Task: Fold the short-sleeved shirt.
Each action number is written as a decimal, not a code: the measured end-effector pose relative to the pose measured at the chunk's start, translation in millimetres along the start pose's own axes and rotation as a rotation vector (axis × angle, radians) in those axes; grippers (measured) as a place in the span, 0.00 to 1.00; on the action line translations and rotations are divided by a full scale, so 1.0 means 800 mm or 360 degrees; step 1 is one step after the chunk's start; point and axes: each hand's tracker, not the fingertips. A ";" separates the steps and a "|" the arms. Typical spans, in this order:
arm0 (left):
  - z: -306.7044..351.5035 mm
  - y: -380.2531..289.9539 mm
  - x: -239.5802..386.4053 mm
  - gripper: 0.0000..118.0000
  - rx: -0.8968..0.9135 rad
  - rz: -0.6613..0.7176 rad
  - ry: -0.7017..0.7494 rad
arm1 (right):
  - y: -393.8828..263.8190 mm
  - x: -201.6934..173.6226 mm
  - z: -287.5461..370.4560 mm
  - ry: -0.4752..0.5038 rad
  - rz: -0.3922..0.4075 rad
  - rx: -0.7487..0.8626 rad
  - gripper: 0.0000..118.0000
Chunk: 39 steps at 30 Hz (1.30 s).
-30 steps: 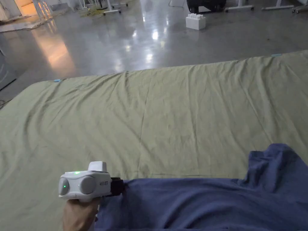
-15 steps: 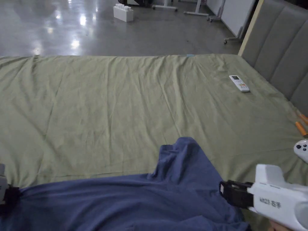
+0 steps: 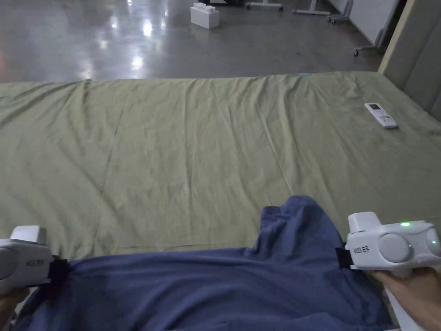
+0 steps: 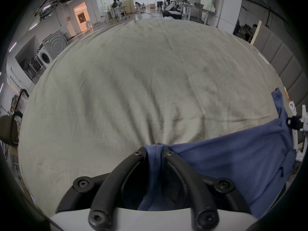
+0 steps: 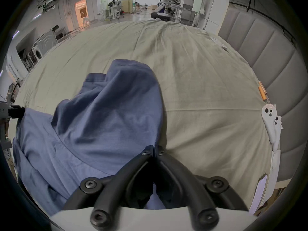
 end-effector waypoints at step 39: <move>0.271 -0.304 -0.064 0.69 0.0937 0.0105 -0.0022 | -0.286 0.010 0.246 0.0240 -0.0638 0.0833 0.65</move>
